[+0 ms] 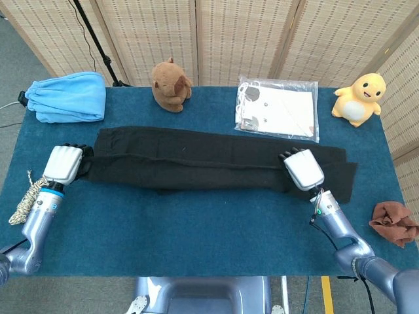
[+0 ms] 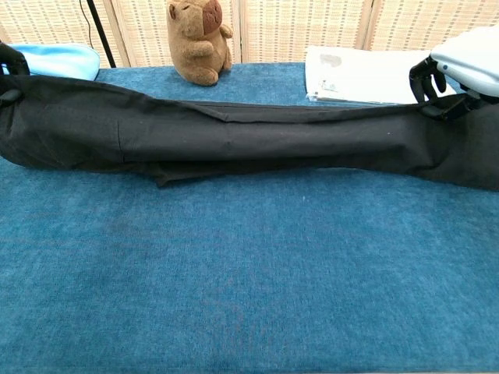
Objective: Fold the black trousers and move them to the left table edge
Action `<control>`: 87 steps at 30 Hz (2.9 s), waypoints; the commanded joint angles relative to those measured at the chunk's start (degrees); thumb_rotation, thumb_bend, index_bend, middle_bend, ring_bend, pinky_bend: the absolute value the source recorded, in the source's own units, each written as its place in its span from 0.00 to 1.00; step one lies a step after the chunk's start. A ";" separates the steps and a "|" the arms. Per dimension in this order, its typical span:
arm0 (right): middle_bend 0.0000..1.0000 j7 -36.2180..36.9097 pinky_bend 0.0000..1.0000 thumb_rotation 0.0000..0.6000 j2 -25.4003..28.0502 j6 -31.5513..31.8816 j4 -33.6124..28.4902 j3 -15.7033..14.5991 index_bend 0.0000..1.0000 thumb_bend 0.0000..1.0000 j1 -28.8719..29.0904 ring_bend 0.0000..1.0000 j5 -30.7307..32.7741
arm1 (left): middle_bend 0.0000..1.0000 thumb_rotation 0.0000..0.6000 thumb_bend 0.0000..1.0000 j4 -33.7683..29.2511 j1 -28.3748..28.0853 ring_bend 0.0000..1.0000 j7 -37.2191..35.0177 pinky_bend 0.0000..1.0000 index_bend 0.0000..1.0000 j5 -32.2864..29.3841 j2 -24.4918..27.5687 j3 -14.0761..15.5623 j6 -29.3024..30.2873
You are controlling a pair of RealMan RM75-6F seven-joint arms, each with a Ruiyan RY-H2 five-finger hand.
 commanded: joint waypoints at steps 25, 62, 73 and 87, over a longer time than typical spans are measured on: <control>0.61 2.37 0.72 1.00 -9.41 -18.03 18.93 1.95 0.61 0.71 12.74 0.55 7.69 | 0.56 1.00 0.45 10.13 -9.35 0.53 0.20 0.48 0.67 -10.31 -5.71 -6.28 -10.23; 0.01 -2.87 0.26 1.00 -11.73 -28.19 21.84 6.19 0.00 0.00 16.80 0.00 17.50 | 0.56 1.00 0.45 22.67 -12.70 0.53 -8.27 0.48 0.67 -10.90 -11.27 -8.34 -10.97; 0.00 -9.81 0.24 1.00 -1.17 -25.91 5.53 6.44 0.01 0.00 11.85 0.00 21.15 | 0.56 1.00 0.45 25.86 -13.30 0.53 -9.18 0.48 0.67 -10.92 -12.41 -8.44 -11.26; 0.06 -10.07 0.26 1.00 3.00 -22.06 0.98 1.97 0.15 0.00 7.78 0.00 18.30 | 0.50 1.00 0.43 29.92 -14.51 0.49 -8.69 0.48 0.61 -11.72 -14.56 -9.15 -11.74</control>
